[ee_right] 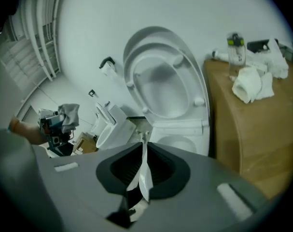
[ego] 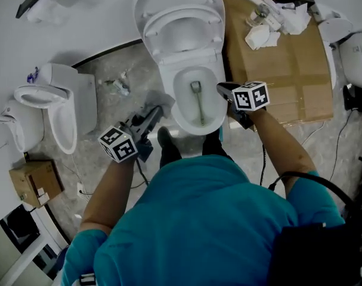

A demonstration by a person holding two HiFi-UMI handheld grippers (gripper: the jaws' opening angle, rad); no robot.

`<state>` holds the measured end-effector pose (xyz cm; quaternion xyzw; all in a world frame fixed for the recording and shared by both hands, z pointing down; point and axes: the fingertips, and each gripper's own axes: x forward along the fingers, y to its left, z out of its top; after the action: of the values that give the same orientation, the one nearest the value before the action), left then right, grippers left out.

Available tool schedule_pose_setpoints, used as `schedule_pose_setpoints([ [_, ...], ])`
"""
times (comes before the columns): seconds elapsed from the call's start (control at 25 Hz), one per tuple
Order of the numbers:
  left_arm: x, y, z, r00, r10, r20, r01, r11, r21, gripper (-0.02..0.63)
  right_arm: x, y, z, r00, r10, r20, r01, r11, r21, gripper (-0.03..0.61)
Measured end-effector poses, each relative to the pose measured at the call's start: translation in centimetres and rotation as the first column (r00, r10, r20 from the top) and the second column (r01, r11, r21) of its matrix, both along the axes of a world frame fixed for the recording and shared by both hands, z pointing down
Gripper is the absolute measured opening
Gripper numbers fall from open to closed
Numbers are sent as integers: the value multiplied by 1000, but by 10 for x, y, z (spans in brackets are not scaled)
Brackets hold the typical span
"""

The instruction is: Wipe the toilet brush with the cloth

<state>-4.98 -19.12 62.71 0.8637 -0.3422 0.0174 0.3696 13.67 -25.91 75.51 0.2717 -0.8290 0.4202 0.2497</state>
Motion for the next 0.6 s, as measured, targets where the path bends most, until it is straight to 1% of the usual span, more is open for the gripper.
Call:
schedule_pose_setpoints([
  [0.08,-7,0,29,1000,30,-8,-30,999,-27,21,-9,14,47,999,4,-48,-9,996,-90,26],
  [0.2,-16,1,72,998,67,-3,-67,995,-69,21,-21,40,116,992,5,-123,-33,973,-229,86],
  [0.28,-22,3,103,997,81,5,-81,992,-94,21,-29,56,161,982,-31,-184,-24,956,-292,130],
  [0.36,-27,4,134,996,90,13,-88,989,-117,21,-36,66,209,966,-82,-244,-7,940,-341,143],
  [0.44,-32,6,166,996,91,18,-88,985,-147,21,-41,75,254,952,-116,-282,-8,915,-402,146],
  [0.52,-35,12,194,996,84,15,-80,980,-181,21,-46,87,296,937,-160,-310,-6,882,-472,146],
  [0.6,-38,18,218,997,80,9,-76,975,-209,21,-46,99,335,908,-231,-350,10,846,-533,146],
])
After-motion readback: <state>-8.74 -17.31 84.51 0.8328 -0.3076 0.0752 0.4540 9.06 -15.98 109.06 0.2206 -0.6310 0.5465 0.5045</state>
